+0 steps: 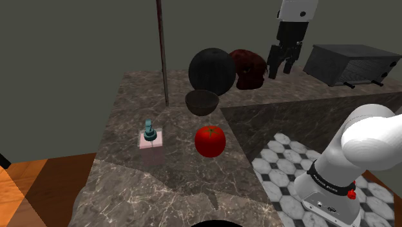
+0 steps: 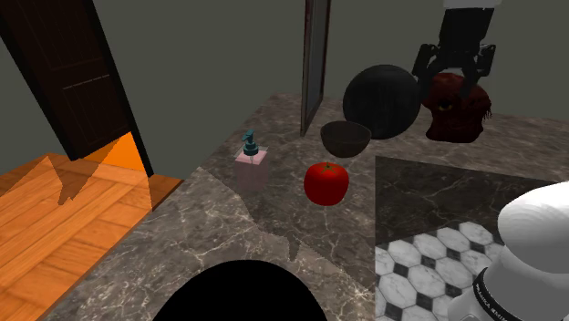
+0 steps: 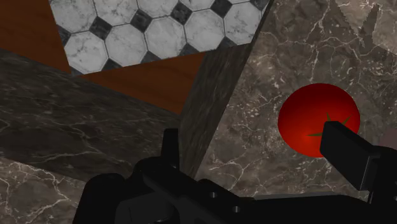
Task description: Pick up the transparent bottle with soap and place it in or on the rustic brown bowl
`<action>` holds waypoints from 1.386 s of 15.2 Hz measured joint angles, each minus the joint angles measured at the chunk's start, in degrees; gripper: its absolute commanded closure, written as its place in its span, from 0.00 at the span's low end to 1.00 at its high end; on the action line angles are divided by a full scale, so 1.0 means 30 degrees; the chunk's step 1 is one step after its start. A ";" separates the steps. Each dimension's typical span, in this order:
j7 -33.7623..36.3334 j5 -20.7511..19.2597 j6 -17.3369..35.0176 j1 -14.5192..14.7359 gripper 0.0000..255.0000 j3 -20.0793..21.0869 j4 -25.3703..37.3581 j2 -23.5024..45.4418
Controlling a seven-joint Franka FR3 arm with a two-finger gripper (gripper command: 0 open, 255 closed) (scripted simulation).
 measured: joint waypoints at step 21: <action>0.6111 0.2530 0.5977 0.2004 0.00 0.5417 0.4856 1.0207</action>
